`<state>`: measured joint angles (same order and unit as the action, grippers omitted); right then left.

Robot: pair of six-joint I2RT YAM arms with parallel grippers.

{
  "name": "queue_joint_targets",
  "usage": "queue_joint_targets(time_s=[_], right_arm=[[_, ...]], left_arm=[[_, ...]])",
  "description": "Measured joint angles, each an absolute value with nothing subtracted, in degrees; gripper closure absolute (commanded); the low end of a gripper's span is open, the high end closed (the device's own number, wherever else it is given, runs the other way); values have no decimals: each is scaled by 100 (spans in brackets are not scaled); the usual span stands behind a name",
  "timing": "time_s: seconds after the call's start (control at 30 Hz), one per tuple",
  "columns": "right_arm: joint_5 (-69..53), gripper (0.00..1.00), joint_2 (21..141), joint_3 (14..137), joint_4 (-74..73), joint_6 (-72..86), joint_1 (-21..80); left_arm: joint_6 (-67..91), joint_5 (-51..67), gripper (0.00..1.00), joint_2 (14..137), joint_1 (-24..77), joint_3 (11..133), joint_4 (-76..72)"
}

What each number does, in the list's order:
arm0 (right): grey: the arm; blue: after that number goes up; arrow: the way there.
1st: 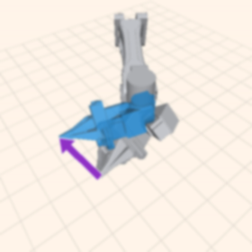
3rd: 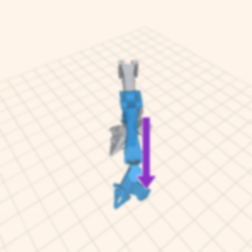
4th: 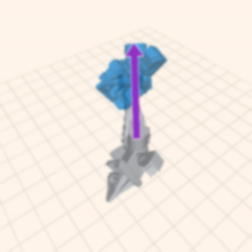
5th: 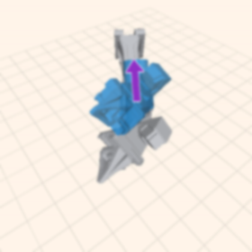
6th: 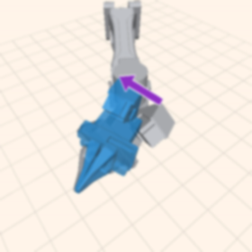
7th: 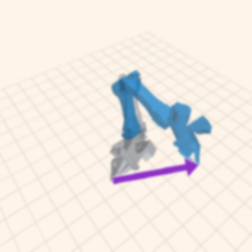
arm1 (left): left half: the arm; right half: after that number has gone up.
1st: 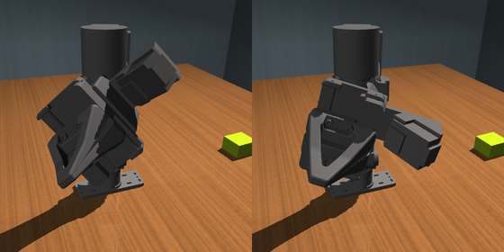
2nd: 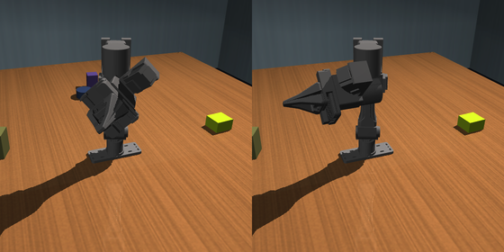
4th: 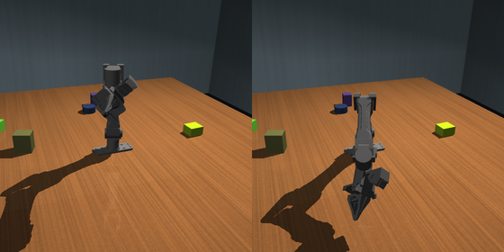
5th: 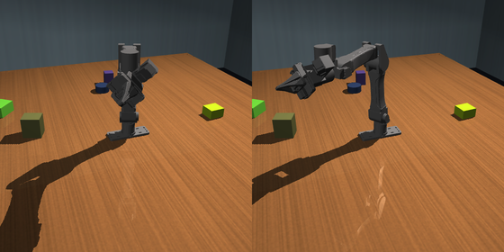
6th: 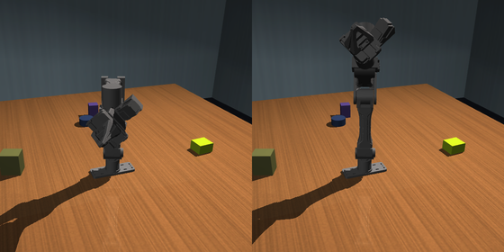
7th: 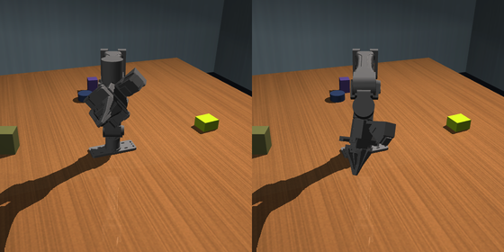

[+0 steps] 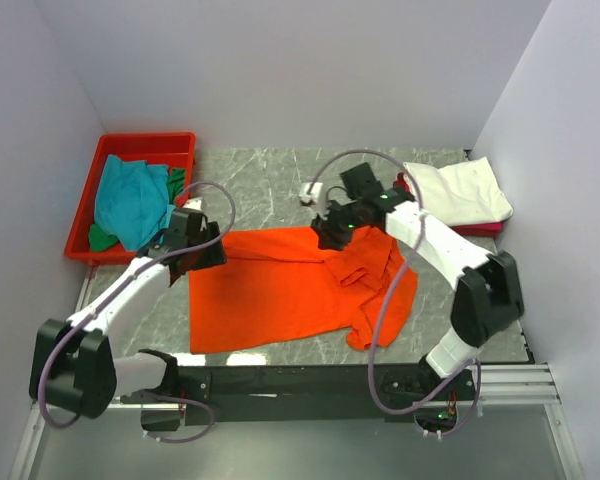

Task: Fold and stack the t-shirts
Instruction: Fold the tshirt

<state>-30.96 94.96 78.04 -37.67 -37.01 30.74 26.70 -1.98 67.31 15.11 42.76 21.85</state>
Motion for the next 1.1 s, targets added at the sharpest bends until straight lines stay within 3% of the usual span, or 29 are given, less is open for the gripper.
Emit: queue_joint_targets(time_s=[0.17, 0.33, 0.67, 0.9, 1.1], right_arm=[[-3291, 55, 8632, 7175, -3669, -3627, 2716], [-3544, 55, 8569, 7022, -3636, -3581, 2637], [-3760, 57, 8582, 6993, -3640, -3573, 2541], [-3879, 57, 8582, 6993, -3653, -3581, 2370], [-3962, 57, 8582, 6993, -3693, -3583, 2265]], left_arm=[[2770, -947, 42, 7185, 1699, 4663, 2486], [2571, -1319, 46, 7644, 1699, 5231, 2685], [2150, -1549, 71, 9354, 1688, 6775, 2875], [2062, -1573, 79, 9874, 1575, 6777, 3118], [2178, -1337, 79, 9559, 1474, 6020, 3214]])
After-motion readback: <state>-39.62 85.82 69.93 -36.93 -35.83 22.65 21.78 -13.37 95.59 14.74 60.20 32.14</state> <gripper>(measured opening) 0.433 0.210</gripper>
